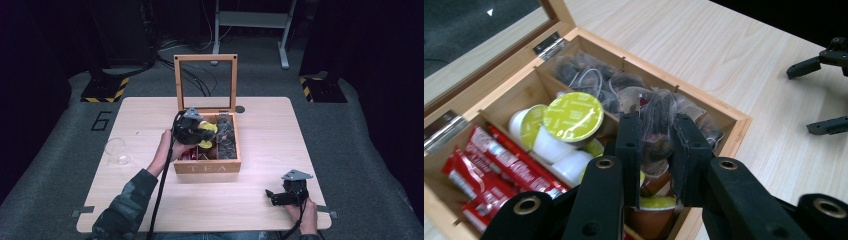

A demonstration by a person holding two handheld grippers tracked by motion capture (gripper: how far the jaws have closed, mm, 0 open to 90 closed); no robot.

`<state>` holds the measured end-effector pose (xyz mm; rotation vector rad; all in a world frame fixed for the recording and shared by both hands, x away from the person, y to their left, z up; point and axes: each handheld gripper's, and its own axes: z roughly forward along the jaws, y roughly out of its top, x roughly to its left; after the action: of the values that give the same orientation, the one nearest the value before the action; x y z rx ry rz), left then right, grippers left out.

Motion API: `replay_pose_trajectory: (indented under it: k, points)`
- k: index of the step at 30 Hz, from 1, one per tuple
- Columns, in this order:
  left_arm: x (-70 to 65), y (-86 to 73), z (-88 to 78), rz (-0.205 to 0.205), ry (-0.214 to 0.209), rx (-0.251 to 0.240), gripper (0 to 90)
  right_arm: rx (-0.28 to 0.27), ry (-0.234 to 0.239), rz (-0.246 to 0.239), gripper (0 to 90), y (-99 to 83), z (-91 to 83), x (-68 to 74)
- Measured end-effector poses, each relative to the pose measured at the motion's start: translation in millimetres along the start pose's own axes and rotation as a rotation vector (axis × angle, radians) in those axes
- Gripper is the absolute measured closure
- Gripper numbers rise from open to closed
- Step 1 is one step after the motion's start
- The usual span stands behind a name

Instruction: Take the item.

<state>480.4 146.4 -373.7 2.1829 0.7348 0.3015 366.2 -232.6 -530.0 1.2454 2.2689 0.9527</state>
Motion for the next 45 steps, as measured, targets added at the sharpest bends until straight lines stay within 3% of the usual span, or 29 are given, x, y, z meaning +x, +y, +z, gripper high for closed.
replay_pose_trajectory:
  k: [30,45]
  points:
    - [35.7,-23.6,-57.7,-0.062,0.109,-0.059,75.9,0.011,0.0,0.008,0.0,0.1,-0.4,0.4]
    - [58.4,-39.8,-86.3,-0.099,0.18,-0.054,75.9,0.01,0.0,0.008,0.0,0.1,-0.4,0.3]
